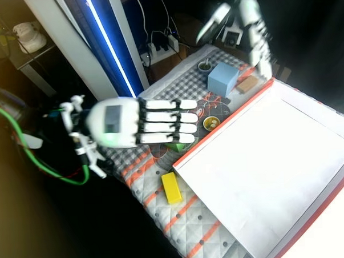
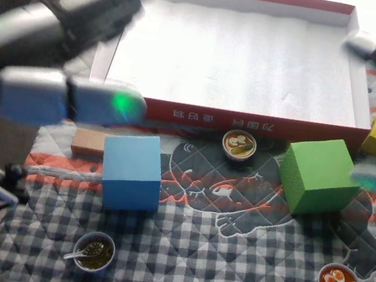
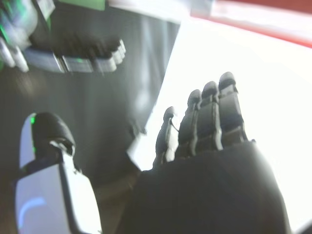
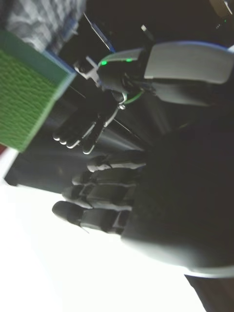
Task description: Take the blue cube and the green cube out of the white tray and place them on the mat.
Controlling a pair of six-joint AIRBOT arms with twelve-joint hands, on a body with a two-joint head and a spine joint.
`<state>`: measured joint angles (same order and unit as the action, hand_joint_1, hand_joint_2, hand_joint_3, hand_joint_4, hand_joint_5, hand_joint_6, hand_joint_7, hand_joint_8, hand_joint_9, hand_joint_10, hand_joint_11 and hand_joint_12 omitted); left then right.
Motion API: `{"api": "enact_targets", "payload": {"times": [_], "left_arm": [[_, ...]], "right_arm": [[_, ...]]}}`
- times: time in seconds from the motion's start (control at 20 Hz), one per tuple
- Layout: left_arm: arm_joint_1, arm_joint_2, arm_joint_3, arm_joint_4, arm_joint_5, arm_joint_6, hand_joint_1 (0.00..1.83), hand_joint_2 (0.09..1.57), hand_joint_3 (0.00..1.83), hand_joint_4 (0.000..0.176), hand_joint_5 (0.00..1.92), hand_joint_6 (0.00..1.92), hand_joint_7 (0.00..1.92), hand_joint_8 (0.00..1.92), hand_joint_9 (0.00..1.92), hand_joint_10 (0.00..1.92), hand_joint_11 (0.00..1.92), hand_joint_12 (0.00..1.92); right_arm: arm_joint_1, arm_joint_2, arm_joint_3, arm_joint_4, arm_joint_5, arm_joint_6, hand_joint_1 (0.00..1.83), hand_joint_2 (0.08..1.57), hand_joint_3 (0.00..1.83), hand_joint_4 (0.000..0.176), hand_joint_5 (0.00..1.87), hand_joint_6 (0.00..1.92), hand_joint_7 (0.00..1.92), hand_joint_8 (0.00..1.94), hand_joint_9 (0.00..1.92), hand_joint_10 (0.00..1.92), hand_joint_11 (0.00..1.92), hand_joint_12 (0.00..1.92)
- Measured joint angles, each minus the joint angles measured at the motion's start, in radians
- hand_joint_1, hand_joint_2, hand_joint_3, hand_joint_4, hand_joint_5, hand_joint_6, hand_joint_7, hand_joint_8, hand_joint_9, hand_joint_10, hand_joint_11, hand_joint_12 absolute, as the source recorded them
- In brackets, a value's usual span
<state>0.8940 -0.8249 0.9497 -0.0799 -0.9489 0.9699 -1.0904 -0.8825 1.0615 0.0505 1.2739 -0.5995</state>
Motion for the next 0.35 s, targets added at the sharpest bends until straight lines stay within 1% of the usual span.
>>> {"api": "enact_targets", "payload": {"times": [0.05, 0.1, 0.15, 0.2, 0.25, 0.3, 0.35], "left_arm": [[0.026, 0.005, 0.0, -0.014, -0.084, -0.041, 0.8, 0.79, 0.0, 0.175, 0.0, 0.0, 0.0, 0.0, 0.0, 0.0, 0.0, 0.0], [0.051, 0.006, -0.001, -0.025, -0.174, -0.076, 0.82, 0.81, 0.0, 0.176, 0.0, 0.0, 0.0, 0.0, 0.0, 0.0, 0.0, 0.0], [0.07, 0.006, -0.002, -0.033, -0.225, -0.1, 0.82, 0.81, 0.0, 0.176, 0.0, 0.0, 0.0, 0.0, 0.0, 0.0, 0.0, 0.0], [0.097, 0.006, -0.005, -0.042, -0.3, -0.126, 0.73, 0.8, 0.0, 0.173, 0.0, 0.0, 0.0, 0.0, 0.0, 0.0, 0.0, 0.0], [0.13, 0.006, -0.014, -0.069, -0.389, -0.142, 0.59, 0.91, 0.01, 0.176, 0.0, 0.0, 0.0, 0.0, 0.0, 0.0, 0.0, 0.0], [0.145, 0.006, -0.018, -0.088, -0.431, -0.148, 0.59, 0.91, 0.01, 0.176, 0.0, 0.0, 0.0, 0.0, 0.0, 0.0, 0.0, 0.0], [0.171, 0.006, -0.022, -0.113, -0.51, -0.163, 0.72, 1.03, 0.02, 0.176, 0.0, 0.0, 0.0, 0.0, 0.0, 0.0, 0.0, 0.0]], "right_arm": [[-0.01, 0.004, -0.001, 0.03, 0.066, -0.001, 0.6, 1.02, 0.01, 0.039, 0.19, 0.0, 0.31, 0.0, 0.35, 0.01, 0.27, 0.06], [-0.011, 0.004, -0.005, 0.055, 0.134, -0.008, 0.55, 1.03, 0.0, 0.04, 0.2, 0.0, 0.34, 0.01, 0.36, 0.01, 0.28, 0.05], [-0.011, 0.004, -0.013, 0.066, 0.166, -0.016, 0.55, 1.03, 0.0, 0.04, 0.2, 0.0, 0.34, 0.01, 0.36, 0.01, 0.28, 0.05], [-0.011, 0.004, -0.019, 0.068, 0.212, -0.026, 0.48, 1.03, 0.0, 0.073, 0.2, 0.0, 0.35, 0.01, 0.36, 0.0, 0.28, 0.05], [-0.011, 0.005, -0.035, 0.065, 0.263, -0.038, 0.48, 1.03, 0.02, 0.082, 0.25, 0.0, 0.39, 0.0, 0.38, 0.0, 0.31, 0.03], [-0.011, 0.006, -0.046, 0.066, 0.284, -0.053, 0.48, 1.03, 0.02, 0.082, 0.25, 0.0, 0.39, 0.0, 0.38, 0.0, 0.31, 0.03], [-0.02, 0.016, -0.067, 0.058, 0.323, -0.08, 0.46, 1.09, 0.01, 0.058, 0.22, 0.0, 0.36, 0.0, 0.36, 0.0, 0.29, 0.01]]}}
